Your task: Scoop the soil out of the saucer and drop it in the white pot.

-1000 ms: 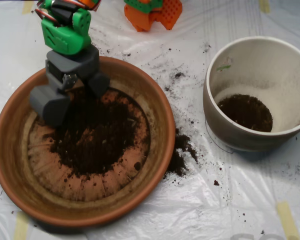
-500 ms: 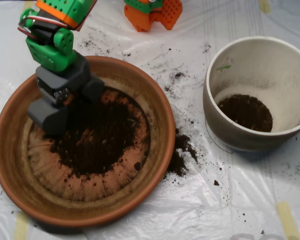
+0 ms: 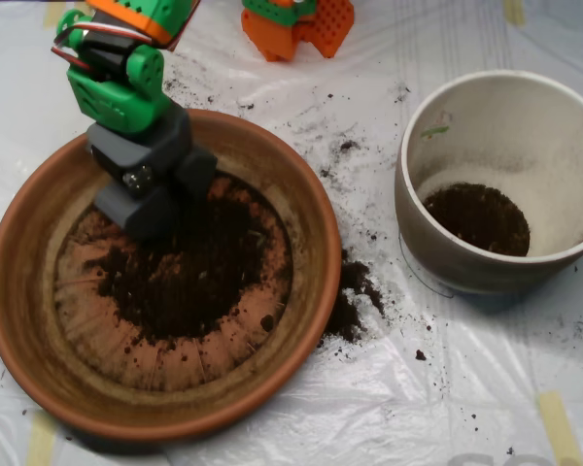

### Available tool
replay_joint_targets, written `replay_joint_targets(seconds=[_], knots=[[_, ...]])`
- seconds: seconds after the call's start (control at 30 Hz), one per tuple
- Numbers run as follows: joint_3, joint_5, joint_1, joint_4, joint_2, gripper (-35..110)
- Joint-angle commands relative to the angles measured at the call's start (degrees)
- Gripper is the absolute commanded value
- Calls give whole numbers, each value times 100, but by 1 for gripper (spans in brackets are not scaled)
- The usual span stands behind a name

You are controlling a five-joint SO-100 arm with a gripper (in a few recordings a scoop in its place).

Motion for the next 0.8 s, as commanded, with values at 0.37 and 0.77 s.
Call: replay_joint_targets(seconds=[0.37, 0.77], knots=[[-686, -35, -650, 782, 958, -1], [-3524, -18, -1406, 2303, 334, -1]])
